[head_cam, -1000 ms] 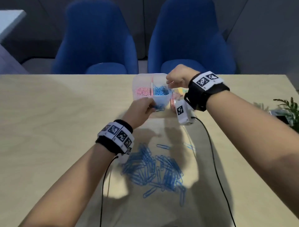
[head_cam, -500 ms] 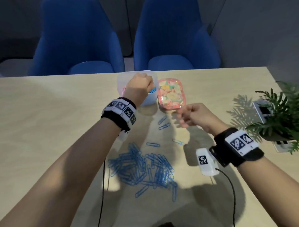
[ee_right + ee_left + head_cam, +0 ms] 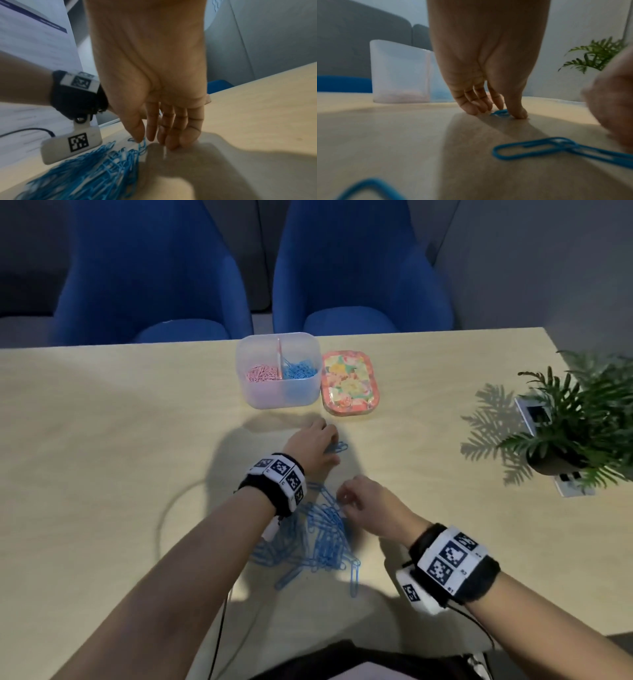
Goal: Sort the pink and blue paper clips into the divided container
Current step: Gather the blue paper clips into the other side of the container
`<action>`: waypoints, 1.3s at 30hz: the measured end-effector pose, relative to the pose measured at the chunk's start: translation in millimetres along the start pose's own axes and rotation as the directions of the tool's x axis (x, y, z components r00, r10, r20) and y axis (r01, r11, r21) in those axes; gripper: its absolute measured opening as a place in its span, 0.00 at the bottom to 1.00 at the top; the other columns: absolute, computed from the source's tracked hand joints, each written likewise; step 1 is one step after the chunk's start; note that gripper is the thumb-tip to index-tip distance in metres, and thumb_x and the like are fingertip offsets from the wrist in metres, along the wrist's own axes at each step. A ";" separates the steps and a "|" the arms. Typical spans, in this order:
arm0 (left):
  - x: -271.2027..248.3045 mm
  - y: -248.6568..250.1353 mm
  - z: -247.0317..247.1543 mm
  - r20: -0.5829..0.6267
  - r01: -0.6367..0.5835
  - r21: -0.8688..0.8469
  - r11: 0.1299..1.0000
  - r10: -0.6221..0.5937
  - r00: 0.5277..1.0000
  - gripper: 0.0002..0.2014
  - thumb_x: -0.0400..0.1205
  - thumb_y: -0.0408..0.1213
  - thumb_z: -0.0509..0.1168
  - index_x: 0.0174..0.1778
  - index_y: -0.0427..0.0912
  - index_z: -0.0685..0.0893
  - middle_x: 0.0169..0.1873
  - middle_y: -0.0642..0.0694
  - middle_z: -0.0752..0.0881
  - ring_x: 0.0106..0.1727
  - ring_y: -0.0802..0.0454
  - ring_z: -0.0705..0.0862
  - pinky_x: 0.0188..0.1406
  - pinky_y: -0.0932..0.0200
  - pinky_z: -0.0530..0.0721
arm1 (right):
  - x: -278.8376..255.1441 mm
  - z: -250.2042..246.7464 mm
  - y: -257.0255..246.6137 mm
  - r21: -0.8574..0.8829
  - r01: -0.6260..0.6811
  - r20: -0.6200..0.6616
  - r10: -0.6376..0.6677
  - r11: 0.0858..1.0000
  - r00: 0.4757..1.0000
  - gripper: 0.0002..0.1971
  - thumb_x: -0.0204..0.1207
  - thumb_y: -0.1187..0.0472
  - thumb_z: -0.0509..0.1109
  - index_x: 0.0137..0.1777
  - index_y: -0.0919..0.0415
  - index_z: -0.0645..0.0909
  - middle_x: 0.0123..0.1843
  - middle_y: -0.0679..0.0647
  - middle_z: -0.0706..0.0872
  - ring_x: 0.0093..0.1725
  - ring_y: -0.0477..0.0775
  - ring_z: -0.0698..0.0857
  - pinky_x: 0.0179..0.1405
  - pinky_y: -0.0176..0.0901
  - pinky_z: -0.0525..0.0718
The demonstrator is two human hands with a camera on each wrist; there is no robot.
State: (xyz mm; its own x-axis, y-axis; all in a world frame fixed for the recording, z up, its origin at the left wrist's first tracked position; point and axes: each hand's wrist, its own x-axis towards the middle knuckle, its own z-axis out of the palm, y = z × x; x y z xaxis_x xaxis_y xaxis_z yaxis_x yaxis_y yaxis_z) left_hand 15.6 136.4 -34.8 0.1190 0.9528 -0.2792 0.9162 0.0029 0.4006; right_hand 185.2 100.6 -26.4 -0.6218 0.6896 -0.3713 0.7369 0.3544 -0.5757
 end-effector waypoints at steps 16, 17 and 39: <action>-81.0 -16.0 14.1 0.178 -0.057 -0.006 0.998 0.057 0.982 0.31 0.67 0.60 0.72 0.57 0.41 0.77 0.49 0.46 0.77 0.49 0.50 0.74 0.52 0.53 0.76 | -29.0 22.4 2.6 -0.264 -0.020 0.048 0.034 0.964 0.998 0.50 0.62 0.40 0.77 0.77 0.56 0.53 0.63 0.57 0.71 0.55 0.62 0.82 0.39 0.46 0.74; -83.5 -15.0 13.1 0.197 -0.056 0.005 0.998 0.054 0.979 0.32 0.66 0.60 0.73 0.58 0.42 0.77 0.50 0.46 0.77 0.50 0.50 0.74 0.53 0.53 0.76 | -24.3 20.2 1.9 -0.254 -0.020 0.033 0.030 0.967 0.999 0.44 0.63 0.41 0.77 0.73 0.57 0.59 0.61 0.57 0.72 0.54 0.62 0.82 0.38 0.46 0.73; -88.3 -19.4 11.0 0.108 0.052 -0.056 0.997 -0.046 0.993 0.10 0.78 0.31 0.67 0.55 0.37 0.83 0.53 0.40 0.85 0.55 0.45 0.82 0.50 0.61 0.72 | 13.4 5.5 -5.5 -0.227 0.136 0.041 -0.130 0.964 0.991 0.10 0.77 0.64 0.65 0.54 0.69 0.81 0.52 0.64 0.83 0.53 0.64 0.80 0.49 0.48 0.72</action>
State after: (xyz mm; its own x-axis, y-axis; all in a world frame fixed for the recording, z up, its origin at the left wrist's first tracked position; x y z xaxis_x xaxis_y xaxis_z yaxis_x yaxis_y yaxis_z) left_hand -8.4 48.9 -27.5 0.1171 0.9135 -0.3897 0.8985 0.0697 0.4334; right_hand 171.3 104.3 -32.2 -0.7225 0.6111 -0.3233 0.6865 0.5789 -0.4399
